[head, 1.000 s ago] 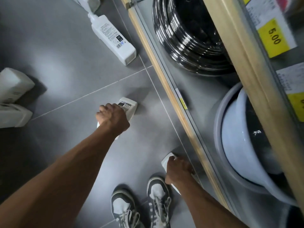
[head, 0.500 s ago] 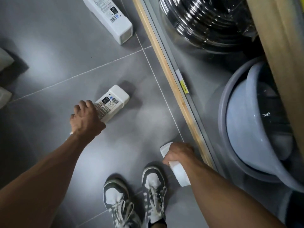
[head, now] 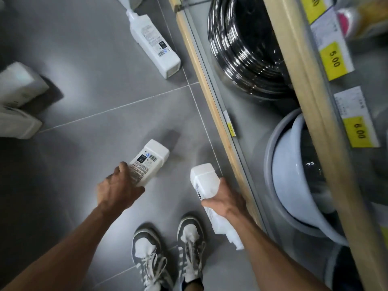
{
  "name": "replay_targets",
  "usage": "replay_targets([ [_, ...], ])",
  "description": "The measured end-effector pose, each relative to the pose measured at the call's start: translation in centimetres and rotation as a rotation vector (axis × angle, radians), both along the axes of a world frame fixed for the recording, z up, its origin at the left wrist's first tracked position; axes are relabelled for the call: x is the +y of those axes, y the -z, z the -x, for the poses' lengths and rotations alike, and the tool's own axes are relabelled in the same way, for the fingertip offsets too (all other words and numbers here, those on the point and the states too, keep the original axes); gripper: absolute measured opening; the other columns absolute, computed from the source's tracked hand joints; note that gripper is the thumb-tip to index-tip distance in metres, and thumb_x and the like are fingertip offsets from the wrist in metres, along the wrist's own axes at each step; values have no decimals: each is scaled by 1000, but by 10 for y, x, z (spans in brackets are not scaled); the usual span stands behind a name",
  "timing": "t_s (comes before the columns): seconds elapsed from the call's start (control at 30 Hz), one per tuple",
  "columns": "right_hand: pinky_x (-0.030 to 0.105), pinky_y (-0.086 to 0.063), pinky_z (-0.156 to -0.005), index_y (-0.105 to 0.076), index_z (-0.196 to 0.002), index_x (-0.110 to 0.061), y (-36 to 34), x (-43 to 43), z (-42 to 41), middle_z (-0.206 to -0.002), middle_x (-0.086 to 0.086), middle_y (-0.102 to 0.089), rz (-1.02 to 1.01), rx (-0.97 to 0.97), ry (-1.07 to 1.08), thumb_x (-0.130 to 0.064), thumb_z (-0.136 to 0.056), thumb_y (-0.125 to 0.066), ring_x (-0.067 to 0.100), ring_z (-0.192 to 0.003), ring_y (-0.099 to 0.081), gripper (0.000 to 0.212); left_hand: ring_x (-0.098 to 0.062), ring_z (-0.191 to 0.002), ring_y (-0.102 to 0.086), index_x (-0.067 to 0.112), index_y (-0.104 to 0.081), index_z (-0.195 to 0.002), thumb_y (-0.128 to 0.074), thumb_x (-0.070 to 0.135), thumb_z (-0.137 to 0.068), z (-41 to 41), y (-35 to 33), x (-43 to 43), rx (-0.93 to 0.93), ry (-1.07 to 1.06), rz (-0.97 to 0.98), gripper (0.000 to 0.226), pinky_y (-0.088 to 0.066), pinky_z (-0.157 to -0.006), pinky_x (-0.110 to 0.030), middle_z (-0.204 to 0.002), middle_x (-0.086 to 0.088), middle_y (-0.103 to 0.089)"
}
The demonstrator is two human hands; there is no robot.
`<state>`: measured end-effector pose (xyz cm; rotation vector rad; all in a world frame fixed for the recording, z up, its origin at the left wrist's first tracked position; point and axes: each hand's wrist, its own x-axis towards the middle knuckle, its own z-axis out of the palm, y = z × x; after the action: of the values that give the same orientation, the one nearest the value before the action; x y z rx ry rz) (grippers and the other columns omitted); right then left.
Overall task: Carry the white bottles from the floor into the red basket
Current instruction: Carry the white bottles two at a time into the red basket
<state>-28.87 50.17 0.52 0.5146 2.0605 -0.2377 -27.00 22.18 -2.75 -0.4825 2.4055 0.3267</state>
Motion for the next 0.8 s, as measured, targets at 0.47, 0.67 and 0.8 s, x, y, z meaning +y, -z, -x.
replay_targets([
  [0.47,37,-50,-89,-35,-140,-34,-249,-92,24,-130,-8,-62,173,384,47,-58,-63,-72,27,-108,-65,89,-37,-89,-68,24,-36,-108,-68,57,-76,5,-268,-15,180,-228,-28,56,-51,-74,-40,-112,-5,-70],
  [0.67,37,-45,-95,-25,-153,-32,-409,-107,18,-149,-8,-51,175,477,-31,-60,-72,-71,29,-122,-61,98,-29,-89,-67,27,-36,-106,-69,57,-71,-16,-437,-41,251,-196,19,56,-48,-70,-38,-105,3,-64],
  [0.8,37,-48,-88,-28,-152,-32,-501,-111,11,-143,-8,-57,170,597,-107,-60,-71,-69,29,-117,-64,95,-27,-90,-66,25,-44,-110,-72,57,-67,-37,-531,-61,328,-210,59,61,-44,-63,-36,-102,4,-64],
])
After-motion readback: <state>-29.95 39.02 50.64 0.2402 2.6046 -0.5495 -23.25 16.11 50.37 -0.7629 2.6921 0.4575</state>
